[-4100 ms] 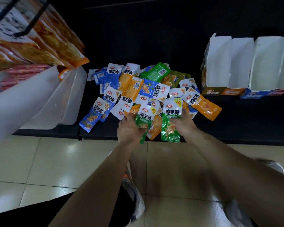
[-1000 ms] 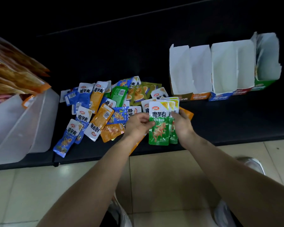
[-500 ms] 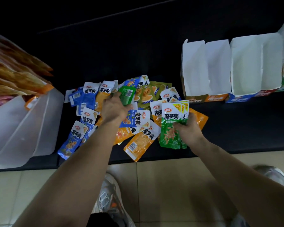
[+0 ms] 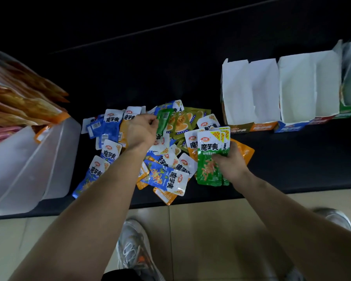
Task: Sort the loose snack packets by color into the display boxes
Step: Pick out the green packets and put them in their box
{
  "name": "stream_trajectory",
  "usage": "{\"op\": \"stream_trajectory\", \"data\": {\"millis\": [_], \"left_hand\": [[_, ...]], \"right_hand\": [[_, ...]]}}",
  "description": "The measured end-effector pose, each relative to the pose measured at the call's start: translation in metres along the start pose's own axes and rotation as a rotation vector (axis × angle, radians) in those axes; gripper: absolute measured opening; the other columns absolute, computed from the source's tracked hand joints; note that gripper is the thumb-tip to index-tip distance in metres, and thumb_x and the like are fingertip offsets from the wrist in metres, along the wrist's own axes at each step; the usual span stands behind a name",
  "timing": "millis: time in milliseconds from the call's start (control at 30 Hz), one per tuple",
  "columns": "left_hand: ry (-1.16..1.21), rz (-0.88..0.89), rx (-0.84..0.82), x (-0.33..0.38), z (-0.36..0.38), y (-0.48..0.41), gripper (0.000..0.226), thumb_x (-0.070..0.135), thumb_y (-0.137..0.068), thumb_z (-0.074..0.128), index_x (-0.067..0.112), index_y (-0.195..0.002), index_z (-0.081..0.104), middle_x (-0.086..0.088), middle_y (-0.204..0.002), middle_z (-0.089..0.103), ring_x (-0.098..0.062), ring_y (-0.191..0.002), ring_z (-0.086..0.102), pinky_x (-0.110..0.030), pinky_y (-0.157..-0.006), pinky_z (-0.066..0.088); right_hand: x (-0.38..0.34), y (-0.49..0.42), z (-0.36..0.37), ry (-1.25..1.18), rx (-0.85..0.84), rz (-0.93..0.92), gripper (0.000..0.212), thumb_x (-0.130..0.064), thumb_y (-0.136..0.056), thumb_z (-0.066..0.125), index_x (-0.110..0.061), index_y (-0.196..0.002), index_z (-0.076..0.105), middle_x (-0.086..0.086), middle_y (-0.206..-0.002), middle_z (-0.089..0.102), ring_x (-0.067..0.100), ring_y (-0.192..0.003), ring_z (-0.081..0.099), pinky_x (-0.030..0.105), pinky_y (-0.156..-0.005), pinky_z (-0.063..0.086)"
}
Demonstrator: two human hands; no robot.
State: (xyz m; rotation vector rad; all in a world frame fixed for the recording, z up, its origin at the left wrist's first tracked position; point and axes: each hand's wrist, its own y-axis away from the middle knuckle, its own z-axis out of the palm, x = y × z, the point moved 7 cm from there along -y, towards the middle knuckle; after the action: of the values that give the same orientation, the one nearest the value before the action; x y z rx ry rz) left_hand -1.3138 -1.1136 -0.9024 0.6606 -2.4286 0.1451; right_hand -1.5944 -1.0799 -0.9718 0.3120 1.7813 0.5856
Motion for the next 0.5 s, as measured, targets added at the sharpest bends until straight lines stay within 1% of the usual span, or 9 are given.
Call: {"op": "stream_trajectory", "data": {"millis": [67, 133, 200, 267, 333, 367, 433, 467, 500], "left_hand": [[-0.050, 0.041, 0.083, 0.007, -0.007, 0.000, 0.021, 0.023, -0.098, 0.057, 0.015, -0.102, 0.076, -0.008, -0.094, 0.076, -0.026, -0.086, 0.071, -0.036, -0.075, 0.058], [-0.062, 0.081, 0.193, 0.015, -0.020, -0.001, 0.022, 0.023, -0.099, 0.054, 0.018, -0.100, 0.075, -0.005, -0.088, 0.075, -0.026, -0.080, 0.069, -0.030, -0.063, 0.050], [0.026, 0.113, 0.207, 0.023, -0.029, 0.000, 0.020, 0.023, -0.100, 0.054, 0.018, -0.101, 0.073, 0.000, -0.089, 0.074, -0.021, -0.081, 0.068, -0.028, -0.064, 0.049], [0.126, 0.120, 0.088, 0.029, -0.030, 0.003, 0.016, 0.025, -0.100, 0.057, 0.023, -0.105, 0.072, 0.004, -0.098, 0.074, -0.015, -0.086, 0.069, -0.026, -0.069, 0.055], [0.089, 0.081, -0.132, 0.027, -0.015, 0.014, 0.017, 0.028, -0.099, 0.060, 0.025, -0.112, 0.071, 0.008, -0.114, 0.070, -0.008, -0.089, 0.065, -0.011, -0.064, 0.048], [0.026, 0.058, -0.240, 0.021, -0.004, 0.022, 0.019, 0.029, -0.099, 0.060, 0.026, -0.116, 0.069, 0.010, -0.120, 0.067, -0.004, -0.085, 0.061, -0.007, -0.061, 0.042], [-0.048, 0.033, -0.373, 0.009, 0.013, 0.037, 0.021, 0.029, -0.098, 0.061, 0.025, -0.118, 0.067, 0.004, -0.127, 0.065, 0.001, -0.078, 0.054, -0.012, -0.061, 0.040], [-0.046, 0.013, -0.407, 0.005, 0.018, 0.042, 0.024, 0.029, -0.097, 0.063, 0.023, -0.120, 0.066, 0.000, -0.128, 0.064, -0.001, -0.082, 0.055, -0.016, -0.067, 0.042], [-0.016, -0.014, -0.437, 0.000, 0.021, 0.047, 0.030, 0.028, -0.094, 0.068, 0.022, -0.123, 0.065, -0.001, -0.130, 0.062, -0.006, -0.092, 0.058, -0.020, -0.075, 0.044]], "right_hand": [[0.000, 0.000, -0.001, -0.013, 0.010, -0.001, 0.039, -0.012, -0.092, 0.062, -0.021, -0.126, 0.046, -0.001, -0.107, 0.065, 0.015, -0.088, 0.065, 0.034, -0.066, 0.054], [0.000, 0.000, -0.003, -0.023, 0.015, -0.006, 0.038, -0.012, -0.092, 0.062, -0.023, -0.124, 0.045, -0.005, -0.106, 0.064, 0.012, -0.090, 0.063, 0.029, -0.063, 0.050], [-0.002, 0.002, -0.004, -0.041, 0.014, -0.006, 0.037, -0.010, -0.094, 0.061, -0.026, -0.121, 0.042, -0.008, -0.102, 0.061, 0.009, -0.087, 0.060, 0.028, -0.063, 0.048], [-0.007, 0.006, -0.007, -0.043, 0.016, -0.015, 0.036, -0.010, -0.094, 0.061, -0.026, -0.118, 0.040, -0.007, -0.099, 0.061, 0.010, -0.085, 0.060, 0.029, -0.064, 0.049], [-0.010, 0.009, -0.011, -0.032, 0.020, -0.024, 0.034, -0.010, -0.095, 0.060, -0.026, -0.116, 0.039, -0.007, -0.096, 0.059, 0.011, -0.079, 0.058, 0.030, -0.063, 0.048], [-0.011, 0.012, -0.013, -0.028, 0.025, -0.025, 0.033, -0.010, -0.095, 0.059, -0.025, -0.116, 0.039, -0.007, -0.094, 0.059, 0.011, -0.076, 0.057, 0.030, -0.061, 0.047], [-0.008, 0.014, -0.019, -0.022, 0.045, -0.016, 0.033, -0.011, -0.095, 0.059, -0.025, -0.117, 0.039, -0.008, -0.092, 0.057, 0.011, -0.074, 0.056, 0.030, -0.059, 0.046], [-0.006, 0.015, -0.021, -0.024, 0.054, -0.012, 0.033, -0.011, -0.095, 0.060, -0.024, -0.117, 0.039, -0.007, -0.091, 0.058, 0.011, -0.074, 0.056, 0.030, -0.060, 0.046], [-0.005, 0.016, -0.022, -0.025, 0.062, -0.007, 0.033, -0.011, -0.095, 0.060, -0.024, -0.118, 0.040, -0.007, -0.091, 0.058, 0.011, -0.073, 0.056, 0.030, -0.060, 0.047]]}}
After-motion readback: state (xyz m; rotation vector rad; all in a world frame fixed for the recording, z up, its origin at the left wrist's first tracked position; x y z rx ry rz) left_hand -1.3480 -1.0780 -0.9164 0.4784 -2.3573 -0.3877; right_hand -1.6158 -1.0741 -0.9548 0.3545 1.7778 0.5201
